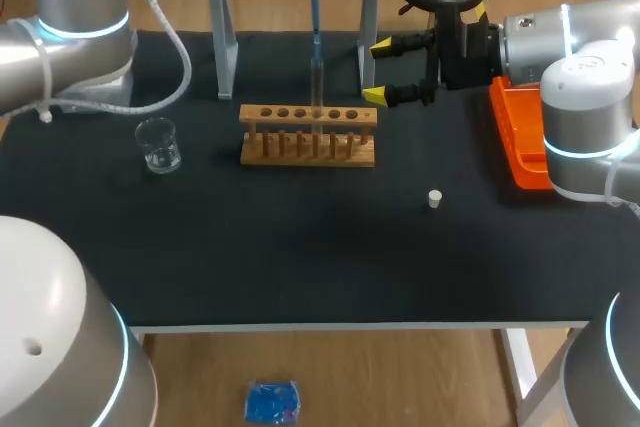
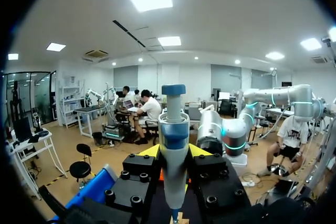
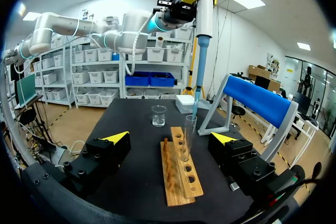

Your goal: Invert the test tube, pick up the pipette, mount the tip to pipette, aspirate from beaker and dispense into the tube, eject the tip, return the pipette, and cap with the stopper.

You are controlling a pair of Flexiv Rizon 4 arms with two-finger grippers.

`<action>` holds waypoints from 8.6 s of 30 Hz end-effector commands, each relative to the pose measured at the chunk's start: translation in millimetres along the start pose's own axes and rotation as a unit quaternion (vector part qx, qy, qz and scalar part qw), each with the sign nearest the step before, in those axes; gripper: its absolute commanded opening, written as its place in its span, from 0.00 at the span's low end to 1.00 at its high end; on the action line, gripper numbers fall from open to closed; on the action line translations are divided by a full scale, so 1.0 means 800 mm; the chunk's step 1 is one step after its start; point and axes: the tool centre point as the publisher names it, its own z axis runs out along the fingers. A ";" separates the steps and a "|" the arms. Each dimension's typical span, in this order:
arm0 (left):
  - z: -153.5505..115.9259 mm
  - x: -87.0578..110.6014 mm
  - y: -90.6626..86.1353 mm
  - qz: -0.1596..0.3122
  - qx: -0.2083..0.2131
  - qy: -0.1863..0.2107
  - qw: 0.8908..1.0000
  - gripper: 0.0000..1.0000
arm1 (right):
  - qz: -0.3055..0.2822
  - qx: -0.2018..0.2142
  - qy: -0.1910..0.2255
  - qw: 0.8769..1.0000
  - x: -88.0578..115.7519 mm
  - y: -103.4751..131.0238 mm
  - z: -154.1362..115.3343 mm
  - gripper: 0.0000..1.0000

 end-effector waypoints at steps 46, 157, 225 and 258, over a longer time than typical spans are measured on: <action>0.013 -0.003 0.033 -0.005 -0.015 0.005 1.000 0.00 | 0.000 0.000 -0.001 1.000 0.001 0.000 0.000 1.00; 0.016 -0.007 0.072 -0.021 -0.018 -0.008 1.000 0.00 | 0.000 0.000 -0.001 1.000 0.001 0.000 0.000 1.00; 0.016 -0.007 0.072 -0.021 -0.018 -0.008 1.000 0.00 | 0.001 0.125 -0.088 0.988 -0.074 0.299 -0.044 0.00; 0.016 -0.007 0.072 -0.021 -0.018 -0.008 1.000 0.00 | 0.064 0.114 -0.067 0.989 -0.083 0.297 0.008 0.00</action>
